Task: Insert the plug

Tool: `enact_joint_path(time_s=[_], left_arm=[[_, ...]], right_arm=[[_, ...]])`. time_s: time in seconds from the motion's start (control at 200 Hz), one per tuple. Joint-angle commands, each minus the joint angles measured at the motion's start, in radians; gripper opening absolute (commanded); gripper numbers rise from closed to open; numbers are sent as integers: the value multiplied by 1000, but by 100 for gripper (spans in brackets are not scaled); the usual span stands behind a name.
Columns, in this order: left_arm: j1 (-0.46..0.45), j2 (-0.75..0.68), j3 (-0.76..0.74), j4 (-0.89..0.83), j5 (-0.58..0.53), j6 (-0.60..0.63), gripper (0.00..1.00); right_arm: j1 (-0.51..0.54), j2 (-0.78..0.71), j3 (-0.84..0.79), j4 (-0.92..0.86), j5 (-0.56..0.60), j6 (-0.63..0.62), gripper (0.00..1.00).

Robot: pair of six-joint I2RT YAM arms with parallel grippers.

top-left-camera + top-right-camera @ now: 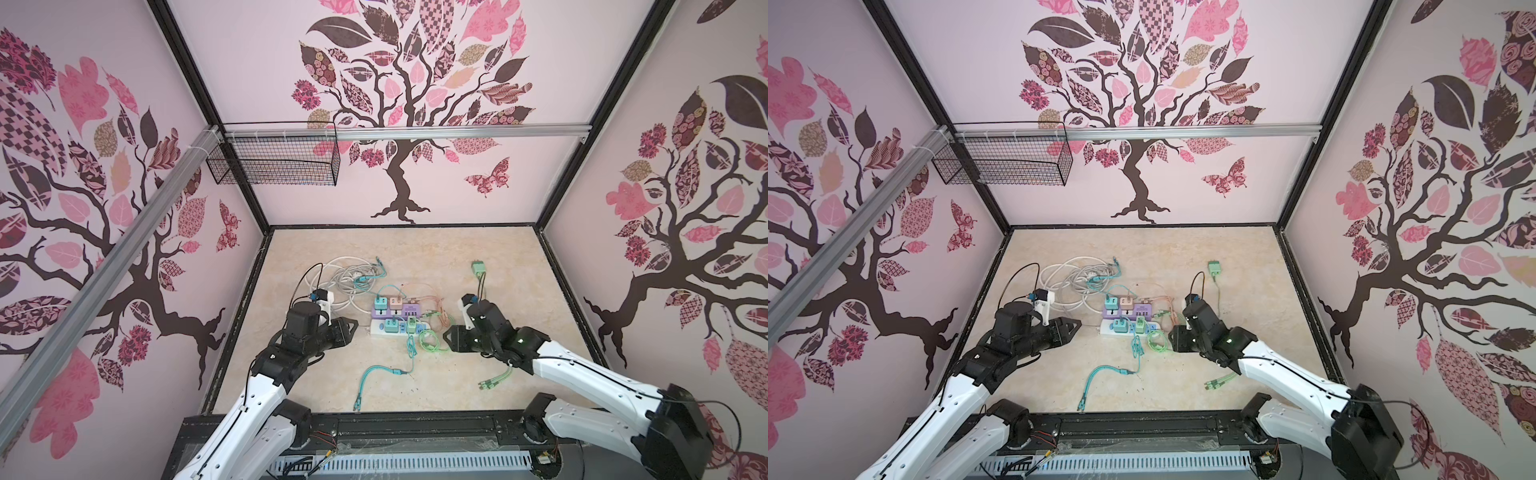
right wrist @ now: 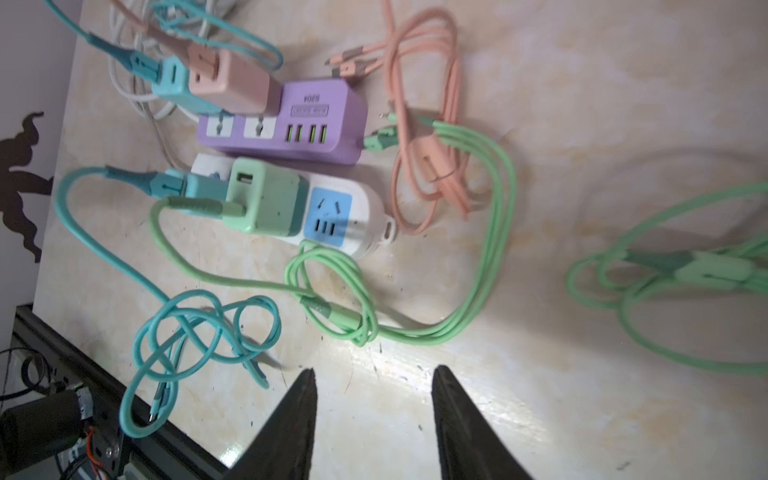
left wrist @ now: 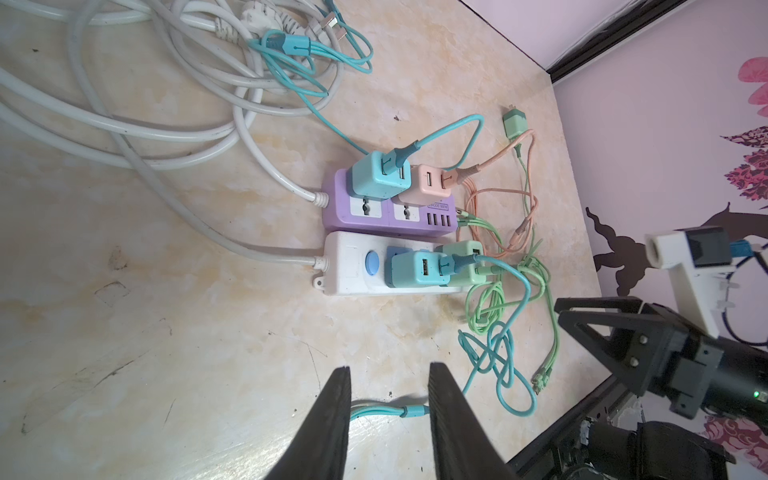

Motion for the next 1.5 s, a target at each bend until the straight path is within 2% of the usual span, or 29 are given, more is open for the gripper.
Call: enact_joint_path(time_s=[0.0,0.1,0.215,0.35,0.685,0.93,1.396,1.491], left_arm=[[3,5,33,11,5,7,35],[4,11,35,16,12,8,35],[3,15,44,7,16,14,35],[3,10,51,-4,18,21,35],[4,8,46,0,24,19,35],[3,3,48,-3,24,21,35],[4,1,48,-6,22,22,36],[4,-3,48,-9,19,24,36]], right_arm=[[-70,-23,-29,-48,15,-65,48],[-123,28,-49,23,16,-79,43],[-126,145,-28,73,86,-120,37],[-137,263,-5,125,94,-156,37],[-137,373,37,221,51,-199,41],[-138,493,103,205,126,-207,35],[-139,609,171,213,171,-228,34],[-138,639,188,202,180,-231,32]])
